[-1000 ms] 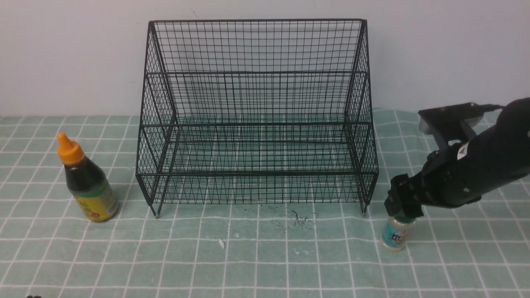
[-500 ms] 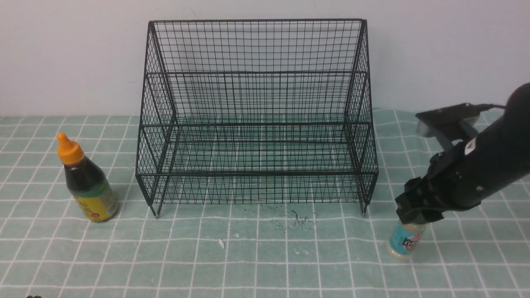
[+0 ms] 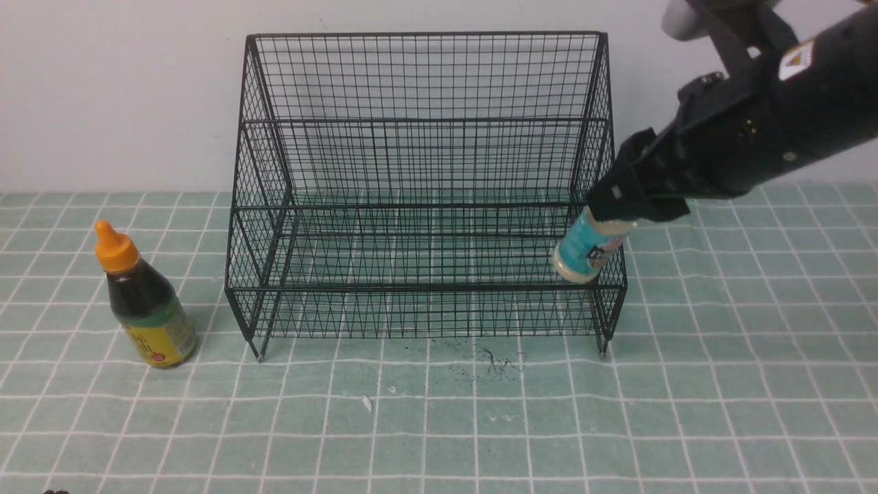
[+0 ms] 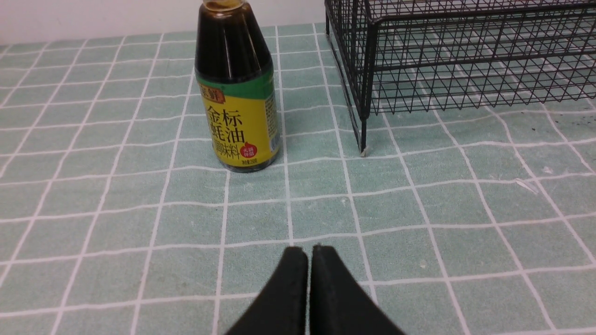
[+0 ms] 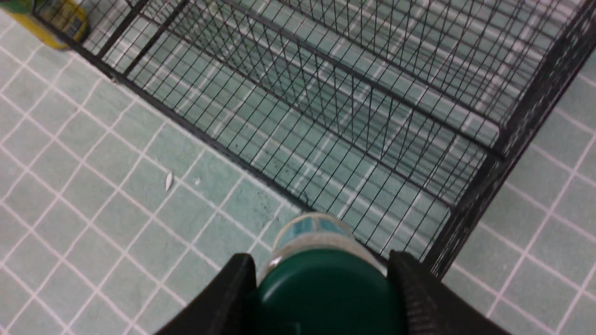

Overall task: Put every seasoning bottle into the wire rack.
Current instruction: Use the right arm to put the condiment bottle back on the shelf, then use the left arm to grab the condiment bottle closest to it

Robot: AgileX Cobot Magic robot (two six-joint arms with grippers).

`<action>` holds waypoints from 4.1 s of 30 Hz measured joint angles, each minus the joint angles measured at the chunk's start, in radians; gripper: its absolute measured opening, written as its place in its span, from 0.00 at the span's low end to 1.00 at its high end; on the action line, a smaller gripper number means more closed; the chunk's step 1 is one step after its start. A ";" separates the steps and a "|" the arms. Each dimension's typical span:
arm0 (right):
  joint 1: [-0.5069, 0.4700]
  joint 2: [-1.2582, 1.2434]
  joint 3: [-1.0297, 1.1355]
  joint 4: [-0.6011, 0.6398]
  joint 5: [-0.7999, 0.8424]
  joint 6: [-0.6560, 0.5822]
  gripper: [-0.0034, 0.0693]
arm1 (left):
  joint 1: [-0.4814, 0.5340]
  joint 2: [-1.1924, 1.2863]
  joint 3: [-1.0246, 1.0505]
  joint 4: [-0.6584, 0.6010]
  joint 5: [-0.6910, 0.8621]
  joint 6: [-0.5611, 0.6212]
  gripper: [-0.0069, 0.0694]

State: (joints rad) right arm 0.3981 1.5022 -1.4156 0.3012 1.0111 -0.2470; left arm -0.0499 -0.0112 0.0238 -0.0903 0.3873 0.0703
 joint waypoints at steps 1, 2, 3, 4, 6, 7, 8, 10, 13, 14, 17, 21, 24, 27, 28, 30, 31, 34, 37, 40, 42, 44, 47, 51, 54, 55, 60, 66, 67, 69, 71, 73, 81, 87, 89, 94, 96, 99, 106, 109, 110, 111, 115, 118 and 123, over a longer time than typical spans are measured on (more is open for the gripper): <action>0.001 0.029 -0.027 -0.005 0.000 0.000 0.50 | 0.000 0.000 0.000 0.000 0.000 0.000 0.08; 0.001 0.057 -0.051 -0.009 0.000 0.000 0.50 | 0.000 0.000 0.000 0.000 0.000 0.000 0.08; 0.001 0.090 -0.079 -0.019 0.000 0.000 0.50 | 0.000 0.000 0.000 0.000 0.000 0.000 0.08; 0.001 0.095 -0.083 -0.021 0.000 0.000 0.50 | 0.000 0.000 0.000 0.000 0.000 0.000 0.08; 0.001 0.155 -0.119 -0.036 0.000 0.000 0.50 | 0.000 0.000 0.000 0.000 0.000 0.000 0.08; 0.001 0.179 -0.129 -0.041 -0.002 0.000 0.50 | 0.000 0.000 0.000 0.000 0.000 0.000 0.08; 0.001 0.196 -0.134 -0.049 -0.007 0.000 0.50 | 0.000 0.000 0.000 0.000 0.000 0.000 0.08; 0.001 0.234 -0.137 -0.065 -0.020 0.000 0.50 | 0.000 0.000 0.000 0.000 0.000 0.000 0.08; 0.001 0.286 -0.138 -0.083 -0.020 0.000 0.50 | 0.000 0.000 0.000 0.000 0.000 0.000 0.08; 0.001 0.296 -0.138 -0.083 -0.019 0.000 0.50 | 0.000 0.000 0.000 0.000 0.000 0.000 0.08; 0.001 0.330 -0.138 -0.084 -0.004 0.000 0.50 | 0.000 0.000 0.000 0.000 0.000 0.000 0.08; 0.001 0.373 -0.140 -0.088 0.022 0.000 0.50 | 0.000 0.000 0.000 0.000 0.000 0.000 0.08; 0.001 0.390 -0.140 -0.090 0.027 0.000 0.50 | 0.000 0.000 0.000 0.000 0.000 0.000 0.08; 0.001 0.390 -0.143 -0.090 0.027 0.000 0.50 | 0.000 0.000 0.000 0.000 0.000 0.000 0.08; 0.001 0.390 -0.143 -0.090 0.027 0.000 0.50 | 0.000 0.000 0.000 0.000 0.000 0.000 0.08; 0.001 0.390 -0.143 -0.090 0.027 0.000 0.50 | 0.000 0.000 0.000 0.000 0.000 0.000 0.08; 0.003 0.390 -0.143 -0.090 0.028 0.000 0.50 | 0.000 0.000 0.000 0.000 0.000 0.000 0.08; 0.014 0.390 -0.143 -0.100 0.032 0.000 0.52 | 0.000 0.000 0.000 0.000 0.000 0.000 0.08; 0.032 0.390 -0.143 -0.103 0.033 0.001 0.57 | 0.000 0.000 0.000 0.000 0.000 0.000 0.08; 0.040 0.390 -0.144 -0.109 0.026 0.001 0.61 | 0.000 0.000 0.000 0.000 0.000 0.000 0.08; 0.040 0.390 -0.144 -0.110 0.026 0.011 0.62 | 0.000 0.000 0.000 0.000 0.000 0.000 0.08; 0.040 0.390 -0.144 -0.114 0.026 0.029 0.63 | 0.000 0.000 0.000 0.000 0.000 0.000 0.08; 0.040 0.390 -0.144 -0.120 0.027 0.050 0.63 | 0.000 0.000 0.000 0.000 0.000 0.000 0.08; 0.040 0.380 -0.157 -0.126 0.063 0.064 0.63 | 0.000 0.000 0.000 0.000 0.000 0.000 0.08; 0.040 0.350 -0.179 -0.128 0.107 0.088 0.63 | 0.000 0.000 0.000 0.000 0.000 0.000 0.08; 0.040 0.337 -0.196 -0.129 0.119 0.100 0.63 | 0.000 0.000 0.000 0.000 0.000 0.000 0.08; 0.040 0.251 -0.272 -0.129 0.168 0.140 0.63 | 0.000 0.000 0.000 0.000 0.000 0.000 0.08; 0.040 0.056 -0.339 -0.129 0.230 0.178 0.49 | 0.000 0.000 0.000 0.000 0.000 0.000 0.08; 0.040 0.009 -0.342 -0.129 0.238 0.185 0.44 | 0.000 0.000 0.000 0.000 0.000 0.000 0.08; 0.040 -0.101 -0.344 -0.137 0.246 0.200 0.32 | 0.000 0.000 0.000 0.000 0.000 0.000 0.08; 0.040 -0.190 -0.340 -0.157 0.250 0.210 0.23 | 0.000 0.000 0.000 0.000 0.000 0.000 0.08; 0.040 -0.294 -0.308 -0.185 0.245 0.211 0.12 | 0.000 0.000 0.000 0.000 0.000 0.000 0.08; 0.040 -0.776 0.121 -0.223 0.011 0.214 0.03 | 0.000 0.000 0.000 0.000 0.000 0.000 0.08; 0.040 -1.100 0.493 -0.218 -0.249 0.256 0.03 | 0.000 0.000 0.000 0.000 0.000 0.000 0.08; 0.040 -1.265 0.666 -0.211 -0.428 0.277 0.03 | 0.000 0.000 0.000 0.000 0.000 0.000 0.08; 0.040 -1.430 0.856 -0.183 -0.614 0.288 0.03 | 0.000 0.000 0.000 0.000 0.000 0.000 0.08; 0.040 -1.475 0.908 -0.156 -0.656 0.288 0.03 | 0.000 0.000 0.000 0.000 0.000 0.000 0.08; 0.040 -1.516 0.966 -0.092 -0.685 0.288 0.03 | 0.000 0.000 0.000 0.000 0.000 0.000 0.08; 0.040 -1.516 0.992 -0.060 -0.635 0.290 0.03 | 0.000 0.000 0.000 0.000 0.000 0.000 0.08; 0.040 -1.516 0.992 -0.073 -0.626 0.290 0.03 | 0.000 0.000 0.000 0.000 0.000 0.000 0.08; 0.040 -1.516 0.992 -0.078 -0.622 0.287 0.03 | 0.000 0.000 0.000 0.000 0.000 0.000 0.08; 0.040 -1.516 0.992 -0.086 -0.608 0.281 0.03 | 0.000 0.000 0.000 0.000 0.000 0.000 0.08; 0.040 -1.516 0.998 -0.128 -0.565 0.232 0.03 | 0.000 0.000 0.000 0.000 0.000 0.000 0.08; 0.016 -1.516 1.038 -0.168 -0.568 0.182 0.03 | 0.000 0.000 0.000 0.000 0.000 0.000 0.08; -0.214 -1.516 1.224 -0.189 -0.632 0.150 0.03 | 0.000 0.000 0.000 0.000 0.000 0.000 0.08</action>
State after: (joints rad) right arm 0.1839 -0.0138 -0.1917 0.1120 0.3787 -0.0972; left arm -0.0499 -0.0112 0.0238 -0.0903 0.3873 0.0703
